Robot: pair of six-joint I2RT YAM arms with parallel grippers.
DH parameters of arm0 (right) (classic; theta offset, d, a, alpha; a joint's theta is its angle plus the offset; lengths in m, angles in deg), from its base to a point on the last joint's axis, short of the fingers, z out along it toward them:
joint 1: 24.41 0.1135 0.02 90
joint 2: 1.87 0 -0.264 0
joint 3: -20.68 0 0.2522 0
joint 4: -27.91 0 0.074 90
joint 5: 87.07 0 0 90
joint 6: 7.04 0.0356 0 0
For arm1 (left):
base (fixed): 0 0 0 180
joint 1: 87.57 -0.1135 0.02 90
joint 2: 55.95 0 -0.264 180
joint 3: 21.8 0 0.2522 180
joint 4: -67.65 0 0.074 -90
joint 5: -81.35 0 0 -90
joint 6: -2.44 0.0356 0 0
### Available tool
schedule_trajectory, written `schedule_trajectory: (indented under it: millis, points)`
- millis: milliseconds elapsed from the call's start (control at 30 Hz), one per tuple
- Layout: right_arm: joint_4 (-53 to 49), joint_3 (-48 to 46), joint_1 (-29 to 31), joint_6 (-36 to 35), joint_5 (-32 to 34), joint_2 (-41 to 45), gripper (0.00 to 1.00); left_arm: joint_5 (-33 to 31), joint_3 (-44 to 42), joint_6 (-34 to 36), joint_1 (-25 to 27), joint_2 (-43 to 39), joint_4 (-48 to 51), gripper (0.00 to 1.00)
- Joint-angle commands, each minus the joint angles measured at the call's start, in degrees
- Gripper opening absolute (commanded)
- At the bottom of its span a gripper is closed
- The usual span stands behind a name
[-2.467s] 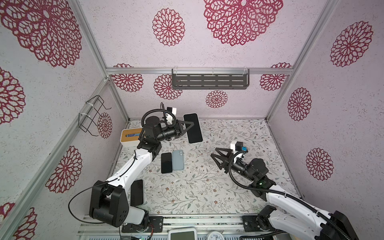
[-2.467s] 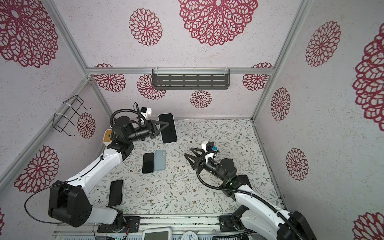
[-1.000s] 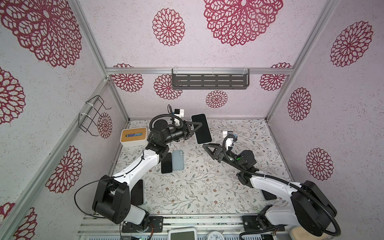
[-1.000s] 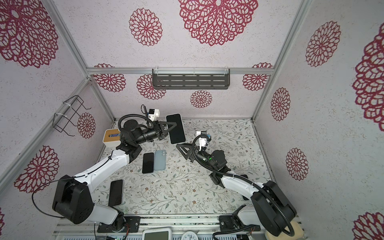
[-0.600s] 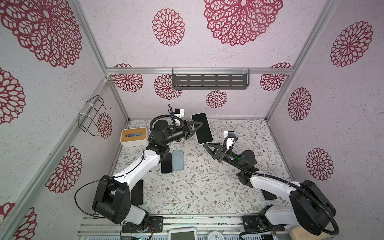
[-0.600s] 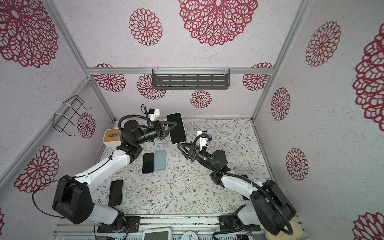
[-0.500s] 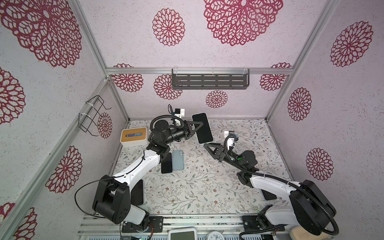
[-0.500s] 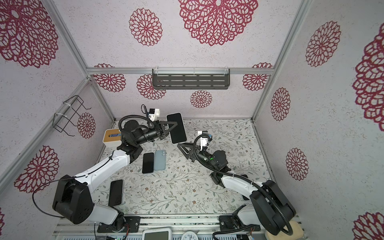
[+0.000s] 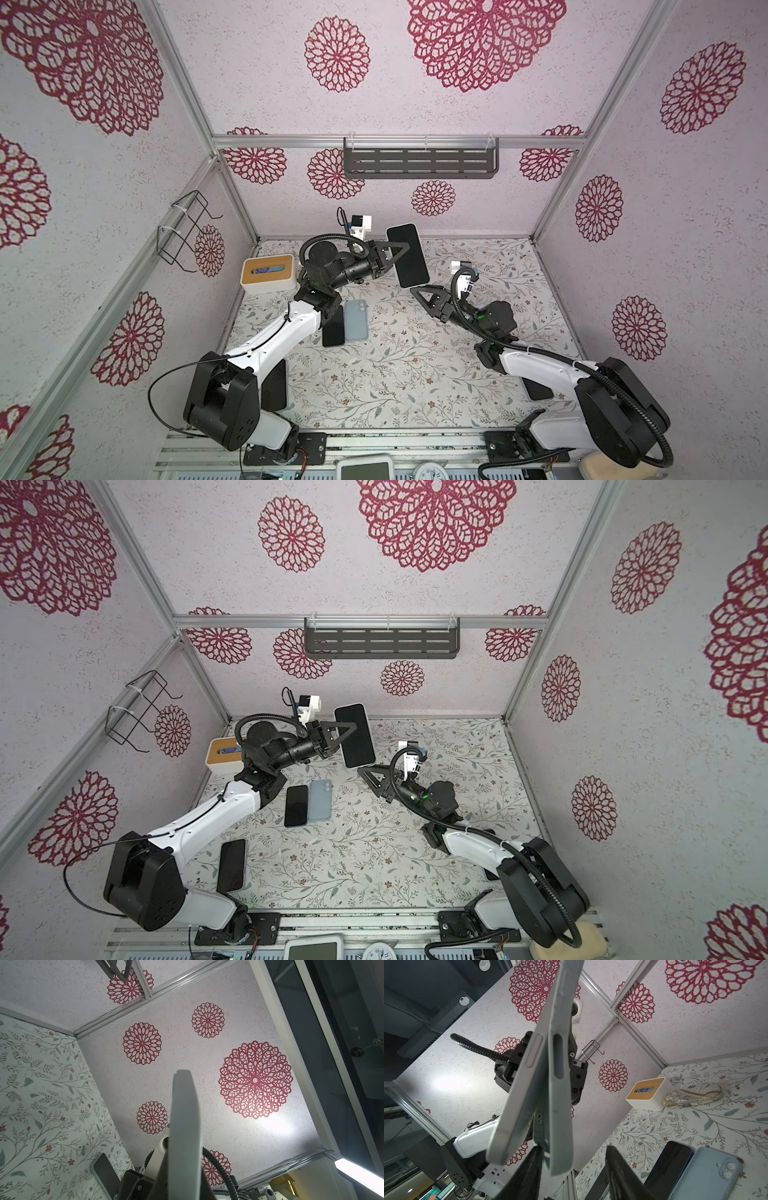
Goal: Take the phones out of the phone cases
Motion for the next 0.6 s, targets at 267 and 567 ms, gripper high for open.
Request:
schedule_trajectory:
  millis: [267, 567]
  points:
    - [-2.6, -0.6, -4.3, 1.3, 1.6, 3.9, 0.41, 5.8, -1.7, 2.1, 2.6, -3.0, -0.3, 0.0]
    - [-5.4, -1.3, -4.0, 2.5, -3.1, 6.3, 0.13, 7.9, -0.2, 4.8, 3.4, -0.7, 3.2, 0.0]
